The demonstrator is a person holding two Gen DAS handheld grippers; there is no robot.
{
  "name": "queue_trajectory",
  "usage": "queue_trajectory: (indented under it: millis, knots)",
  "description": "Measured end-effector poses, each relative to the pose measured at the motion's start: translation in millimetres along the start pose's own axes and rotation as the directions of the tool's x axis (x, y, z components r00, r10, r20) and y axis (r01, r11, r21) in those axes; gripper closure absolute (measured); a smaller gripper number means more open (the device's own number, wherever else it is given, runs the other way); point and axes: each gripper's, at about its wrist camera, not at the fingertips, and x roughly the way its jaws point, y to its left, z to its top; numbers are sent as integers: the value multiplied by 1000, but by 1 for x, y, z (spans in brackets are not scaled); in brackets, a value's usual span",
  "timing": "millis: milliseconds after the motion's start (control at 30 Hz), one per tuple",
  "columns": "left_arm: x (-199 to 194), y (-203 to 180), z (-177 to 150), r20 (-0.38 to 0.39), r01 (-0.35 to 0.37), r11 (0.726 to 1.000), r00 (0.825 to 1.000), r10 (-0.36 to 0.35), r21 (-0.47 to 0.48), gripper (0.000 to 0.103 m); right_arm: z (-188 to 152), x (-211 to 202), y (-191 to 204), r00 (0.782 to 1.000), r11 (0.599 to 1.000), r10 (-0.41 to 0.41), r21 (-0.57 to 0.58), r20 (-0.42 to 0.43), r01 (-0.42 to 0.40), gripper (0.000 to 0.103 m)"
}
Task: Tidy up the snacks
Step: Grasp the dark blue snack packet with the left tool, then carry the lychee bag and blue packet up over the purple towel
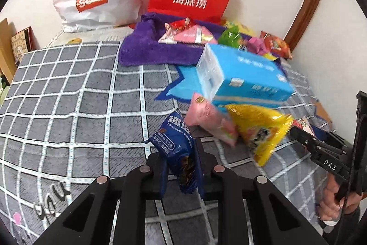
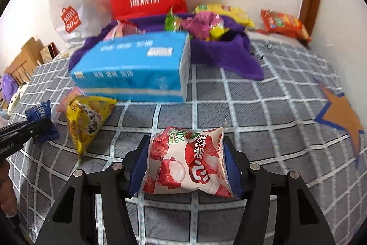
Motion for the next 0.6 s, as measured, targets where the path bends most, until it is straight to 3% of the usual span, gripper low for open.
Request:
queue_trajectory:
  millis: [233,367,600]
  knots:
    - [-24,-6,14,35,18,1000,999,-18,17,85,15,-26,12,999,999,20,-34,39,-18,43]
    - [-31,-9,24,29,64,998,998,-64,15,85,28,-34,13,998,999,44,-23,49,-43,43]
    - [-39,-22,57,31,119,993,992,-120,24,85,72,-50,23,992,997,65,-56,111,-59,43]
